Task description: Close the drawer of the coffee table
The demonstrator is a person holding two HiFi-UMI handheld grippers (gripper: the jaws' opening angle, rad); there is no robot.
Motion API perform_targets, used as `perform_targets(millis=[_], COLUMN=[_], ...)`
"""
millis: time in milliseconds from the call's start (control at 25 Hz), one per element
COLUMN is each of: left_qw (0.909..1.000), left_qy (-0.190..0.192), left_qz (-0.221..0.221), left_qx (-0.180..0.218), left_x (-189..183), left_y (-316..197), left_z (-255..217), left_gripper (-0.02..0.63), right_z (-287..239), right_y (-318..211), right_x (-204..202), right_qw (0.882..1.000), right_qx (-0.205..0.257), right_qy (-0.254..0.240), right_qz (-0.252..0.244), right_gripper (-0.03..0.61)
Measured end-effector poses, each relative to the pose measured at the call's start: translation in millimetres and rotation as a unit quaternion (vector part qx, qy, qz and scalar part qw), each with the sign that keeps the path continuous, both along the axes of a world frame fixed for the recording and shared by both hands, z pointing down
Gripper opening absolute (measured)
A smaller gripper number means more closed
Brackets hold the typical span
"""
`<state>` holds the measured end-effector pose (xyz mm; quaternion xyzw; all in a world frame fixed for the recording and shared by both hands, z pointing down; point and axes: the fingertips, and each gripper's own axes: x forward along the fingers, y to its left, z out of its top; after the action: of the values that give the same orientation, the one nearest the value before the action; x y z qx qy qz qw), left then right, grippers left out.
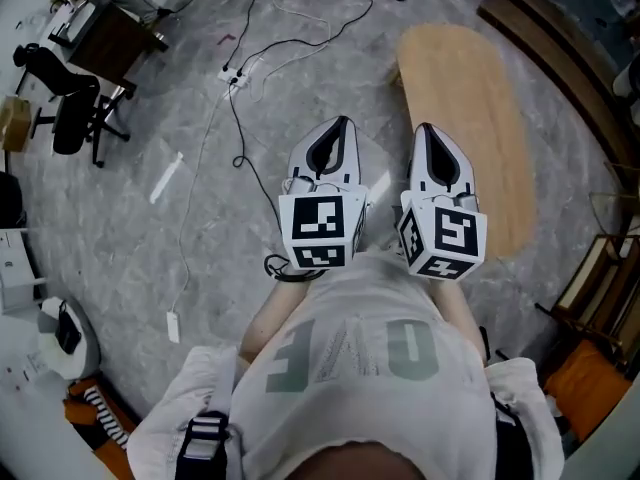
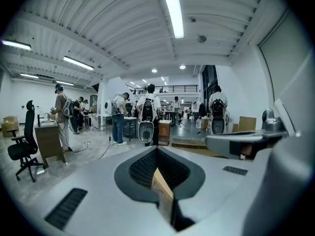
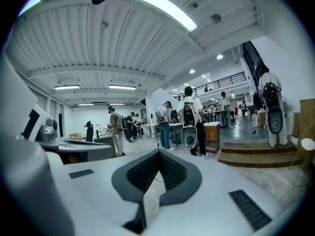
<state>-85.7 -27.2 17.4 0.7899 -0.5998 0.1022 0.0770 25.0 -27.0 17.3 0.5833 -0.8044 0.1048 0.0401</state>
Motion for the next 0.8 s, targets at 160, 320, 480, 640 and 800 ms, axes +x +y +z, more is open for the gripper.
perform_targets(millis=[160, 320, 480, 640, 800], left_qw=[0.9999, 0.9997, 0.9995, 0.9994, 0.9994], left_qy=[-0.003, 0.0, 0.008, 0.008, 0.015], left_qz=[0.007, 0.015, 0.019, 0.023, 0.022], left_qx=[0.01, 0.021, 0.026, 0.026, 0.022], left_x=[-2.3, -0.9, 1.8, 2.9, -0.7], left_y=[-3.4, -10.2, -17.0, -18.3, -18.8], left_z=[-2.2, -7.9, -9.4, -8.3, -3.9], left_gripper=[0.008, 0.008, 0.008, 0.008, 0.008], right_z=[0.3, -3.0, -4.0, -4.7, -5.9], right_y=[-0.8, -2.1, -5.4, -6.2, -2.3], right_x=[-3.0, 0.7, 5.5, 3.7, -1.4], right_qw=[1.0, 1.0, 1.0, 1.0, 0.999], right_qx=[0.002, 0.008, 0.009, 0.014, 0.028], right_qy=[0.001, 0.014, 0.021, 0.022, 0.036], right_qz=[0.0, 0.004, 0.007, 0.003, -0.001], right_gripper=[0.006, 0.006, 0.006, 0.006, 0.006])
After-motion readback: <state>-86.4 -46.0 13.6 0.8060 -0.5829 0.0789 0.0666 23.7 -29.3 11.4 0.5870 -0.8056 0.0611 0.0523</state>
